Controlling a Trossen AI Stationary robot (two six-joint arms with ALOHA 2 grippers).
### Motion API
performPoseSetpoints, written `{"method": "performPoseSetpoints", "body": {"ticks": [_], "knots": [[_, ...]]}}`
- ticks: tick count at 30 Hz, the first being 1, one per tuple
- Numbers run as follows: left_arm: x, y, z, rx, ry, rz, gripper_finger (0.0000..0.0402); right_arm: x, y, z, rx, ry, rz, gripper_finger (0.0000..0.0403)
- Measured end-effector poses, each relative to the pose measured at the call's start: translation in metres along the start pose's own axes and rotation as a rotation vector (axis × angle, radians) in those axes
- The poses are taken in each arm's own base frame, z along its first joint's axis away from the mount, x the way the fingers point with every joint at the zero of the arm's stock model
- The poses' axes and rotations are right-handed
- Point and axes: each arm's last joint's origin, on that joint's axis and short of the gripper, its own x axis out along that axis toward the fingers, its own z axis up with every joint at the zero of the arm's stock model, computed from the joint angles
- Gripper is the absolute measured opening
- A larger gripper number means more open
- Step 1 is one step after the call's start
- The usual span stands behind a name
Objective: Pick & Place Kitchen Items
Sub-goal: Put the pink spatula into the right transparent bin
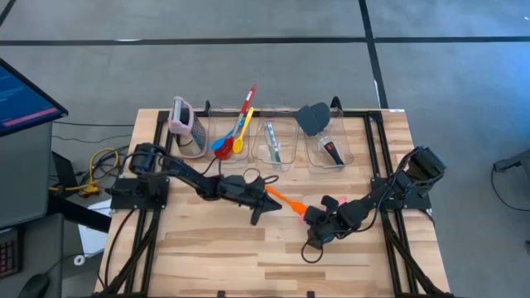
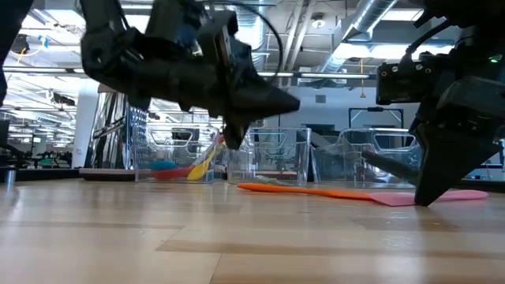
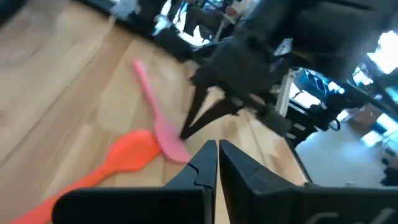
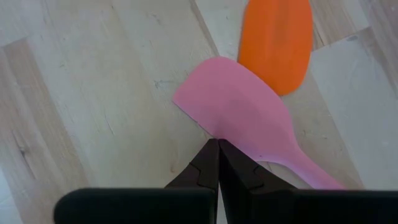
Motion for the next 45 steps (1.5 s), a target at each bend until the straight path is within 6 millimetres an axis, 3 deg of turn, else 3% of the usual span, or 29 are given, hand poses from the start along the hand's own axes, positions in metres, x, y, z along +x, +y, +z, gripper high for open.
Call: {"method": "performPoseSetpoints", "body": {"ticks": [5,11,16,20,24,27,36,45], "knots": [[0.01,0.016,-0.003,-0.107,0.022,0.014,0.0003,0.0,0.0,0.0,-0.002,-0.002,-0.001,0.0],[0.025,0.008,0.01,-0.22,-0.005,-0.016,0.0002,0.0,0.0,0.0,-0.003,-0.004,-0.002,0.0],[0.038,0.005,0.012,-0.247,0.112,0.068,0.0002,0.0,0.0,0.0,-0.003,-0.013,-0.007,0.0],[0.047,-0.004,0.008,-0.125,0.229,0.173,0.0002,0.0,0.001,-0.001,-0.013,-0.029,-0.019,0.0],[0.054,-0.026,0.007,0.128,0.194,0.224,0.0002,0.0,0.0,-0.001,-0.017,-0.039,-0.031,0.0],[0.054,-0.035,0.001,0.215,0.194,0.252,0.0002,0.0,0.0,-0.001,-0.03,-0.041,-0.034,0.0],[0.066,-0.017,-0.023,0.047,0.225,0.343,0.0002,0.0,0.0,-0.001,-0.031,-0.043,-0.034,0.0],[0.096,-0.017,-0.022,0.006,0.235,0.273,0.0002,0.0,0.0,-0.001,-0.031,-0.044,-0.033,0.0]]}}
